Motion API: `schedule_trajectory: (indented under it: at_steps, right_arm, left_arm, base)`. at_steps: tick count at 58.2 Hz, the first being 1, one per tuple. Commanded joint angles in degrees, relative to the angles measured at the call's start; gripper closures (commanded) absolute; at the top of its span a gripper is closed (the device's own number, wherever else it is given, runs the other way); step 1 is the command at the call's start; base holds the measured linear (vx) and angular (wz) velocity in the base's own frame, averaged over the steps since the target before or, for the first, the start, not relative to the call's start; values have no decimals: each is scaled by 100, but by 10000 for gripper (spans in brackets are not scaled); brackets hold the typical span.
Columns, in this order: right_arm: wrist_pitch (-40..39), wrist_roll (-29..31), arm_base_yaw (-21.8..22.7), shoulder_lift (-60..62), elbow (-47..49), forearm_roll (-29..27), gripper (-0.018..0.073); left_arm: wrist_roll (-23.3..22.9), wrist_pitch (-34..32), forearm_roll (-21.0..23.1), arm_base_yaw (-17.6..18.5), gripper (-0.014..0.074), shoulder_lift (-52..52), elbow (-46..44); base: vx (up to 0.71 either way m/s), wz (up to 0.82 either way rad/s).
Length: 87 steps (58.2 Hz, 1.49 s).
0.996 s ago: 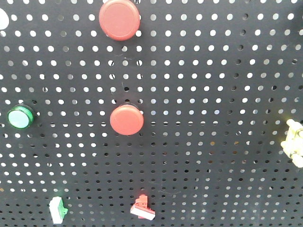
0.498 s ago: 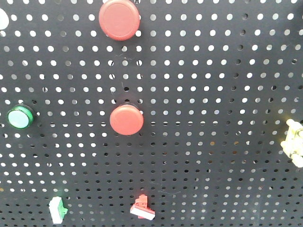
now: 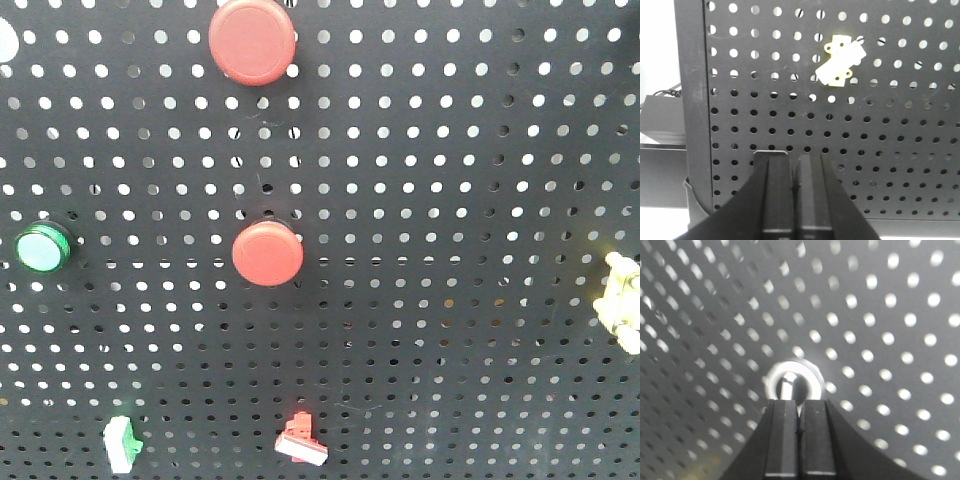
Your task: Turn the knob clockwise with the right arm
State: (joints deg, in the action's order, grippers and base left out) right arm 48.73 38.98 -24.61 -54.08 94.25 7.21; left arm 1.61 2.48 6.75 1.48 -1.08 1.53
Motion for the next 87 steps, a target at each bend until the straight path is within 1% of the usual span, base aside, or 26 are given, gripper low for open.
schedule_trajectory:
  at_steps: [1,7,15,27,33,48,61,68,76,83,87]
  right_arm:
    - [-562,49,-12,-17,184,100,546]
    - [-658,49,-12,-17,179,26,506]
    - [-658,49,-12,-75,179,-28,420]
    - [-658,49,-12,-167,179,-523,286]
    - [-646,44,-12,-167,179,-584,252]
    - [-621,16,16,-200,179,-680,256]
    - [-469,-274,16,-353,179,-115,262]
    - [-448,-306,16,-391,179,44,262]
    - [-466,-579,16,-414,179,247,268]
    - [-466,-835,16,-416,179,356,301]
    - [-474,-858,16,-416,179,335,330]
  left_arm:
    - [-26,-471,44,-11,603,1,75]
    - [-26,-471,44,-11,603,1,75]
    - [-26,-471,44,-11,603,1,75]
    - [-26,-471,44,-11,603,1,75]
    - [-26,-471,44,-11,603,1,75]
    - [-26,-471,44,-11,603,1,75]
    - [-26,-471,44,-11,603,1,75]
    - [-26,-471,44,-11,603,1,75]
    - [-26,-471,44,-11,603,1,75]
    - [-26,-471,44,-11,603,1,75]
    - [-26,-471,44,-11,603,1,75]
  base:
    - [0,0]
    - [0,0]
    - [0,0]
    - [0,0]
    - [0,0]
    - [0,0]
    - [0,0]
    - [0,0]
    - [0,0]
    - [0,0]
    - [0,0]
